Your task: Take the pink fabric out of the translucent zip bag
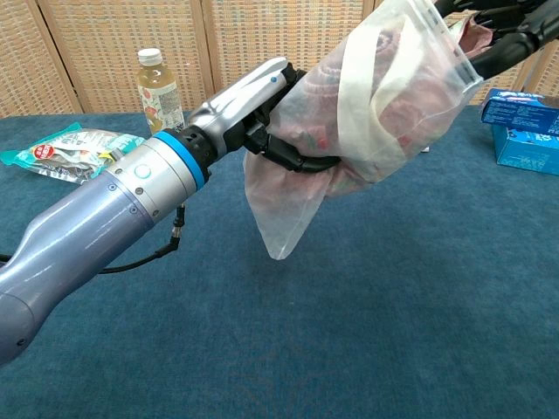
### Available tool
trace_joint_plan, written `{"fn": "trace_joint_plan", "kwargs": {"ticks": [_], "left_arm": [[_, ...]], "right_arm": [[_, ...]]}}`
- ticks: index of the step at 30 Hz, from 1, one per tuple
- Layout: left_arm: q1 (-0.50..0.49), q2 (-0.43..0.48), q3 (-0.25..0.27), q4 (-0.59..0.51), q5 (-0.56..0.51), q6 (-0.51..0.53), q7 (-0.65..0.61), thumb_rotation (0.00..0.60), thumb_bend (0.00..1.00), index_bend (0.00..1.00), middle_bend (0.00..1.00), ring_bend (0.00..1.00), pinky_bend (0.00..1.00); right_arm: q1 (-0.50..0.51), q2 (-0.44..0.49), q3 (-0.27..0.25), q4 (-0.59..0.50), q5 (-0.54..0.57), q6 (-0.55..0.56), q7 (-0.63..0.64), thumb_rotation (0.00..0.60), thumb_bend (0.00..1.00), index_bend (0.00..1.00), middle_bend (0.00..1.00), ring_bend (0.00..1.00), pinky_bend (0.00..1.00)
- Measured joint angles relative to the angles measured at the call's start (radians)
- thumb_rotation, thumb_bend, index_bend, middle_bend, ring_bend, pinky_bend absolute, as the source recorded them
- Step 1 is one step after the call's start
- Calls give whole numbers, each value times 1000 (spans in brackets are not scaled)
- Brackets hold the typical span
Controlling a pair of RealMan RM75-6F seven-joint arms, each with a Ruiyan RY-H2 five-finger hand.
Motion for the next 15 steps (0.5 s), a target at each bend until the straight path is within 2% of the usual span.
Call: {"fn": "trace_joint_plan", "kwargs": {"ticks": [15], "left_arm": [[-27,-16,-29,-3,-24,-13,26,600,304,634,565,530,536]], "right_arm": [[63,-53,10,-4,33,-16,-42,600,0,344,0,0,0]]}}
